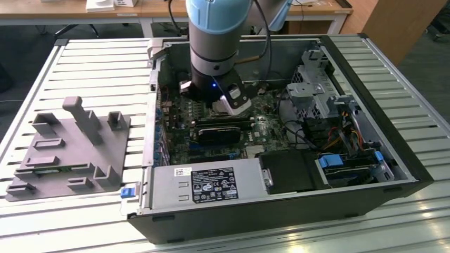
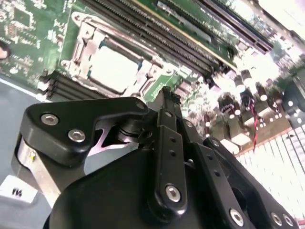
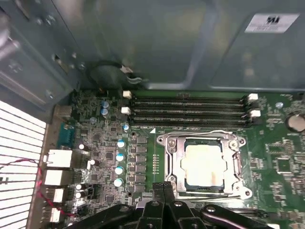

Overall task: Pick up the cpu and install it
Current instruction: 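Install the second cpu locking lever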

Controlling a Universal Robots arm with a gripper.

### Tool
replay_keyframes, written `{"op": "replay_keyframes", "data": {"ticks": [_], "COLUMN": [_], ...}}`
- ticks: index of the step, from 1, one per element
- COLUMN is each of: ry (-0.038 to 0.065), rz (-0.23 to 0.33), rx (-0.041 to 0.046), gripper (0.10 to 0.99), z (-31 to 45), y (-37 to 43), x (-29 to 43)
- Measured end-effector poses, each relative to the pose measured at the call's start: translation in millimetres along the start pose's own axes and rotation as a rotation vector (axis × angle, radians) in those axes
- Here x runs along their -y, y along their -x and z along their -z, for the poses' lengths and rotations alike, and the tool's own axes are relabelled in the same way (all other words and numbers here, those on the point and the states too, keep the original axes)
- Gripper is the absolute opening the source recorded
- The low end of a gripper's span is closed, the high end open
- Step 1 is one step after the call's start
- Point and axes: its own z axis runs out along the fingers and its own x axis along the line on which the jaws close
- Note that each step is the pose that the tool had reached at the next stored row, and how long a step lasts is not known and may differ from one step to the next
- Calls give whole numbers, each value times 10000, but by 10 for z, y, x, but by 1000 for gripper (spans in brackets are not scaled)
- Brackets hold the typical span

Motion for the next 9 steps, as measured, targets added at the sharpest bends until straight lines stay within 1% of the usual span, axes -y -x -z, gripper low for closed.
{"op": "replay_keyframes", "data": {"ticks": [2, 4, 5, 9], "ry": [1, 1, 0, 3], "rz": [1, 0, 0, 0], "rx": [0, 0, 0, 1], "gripper": [106, 106, 106, 106], "z": [57, 94, 104, 104], "y": [0, -1, -1, -1], "x": [-22, -37, -40, -41]}}
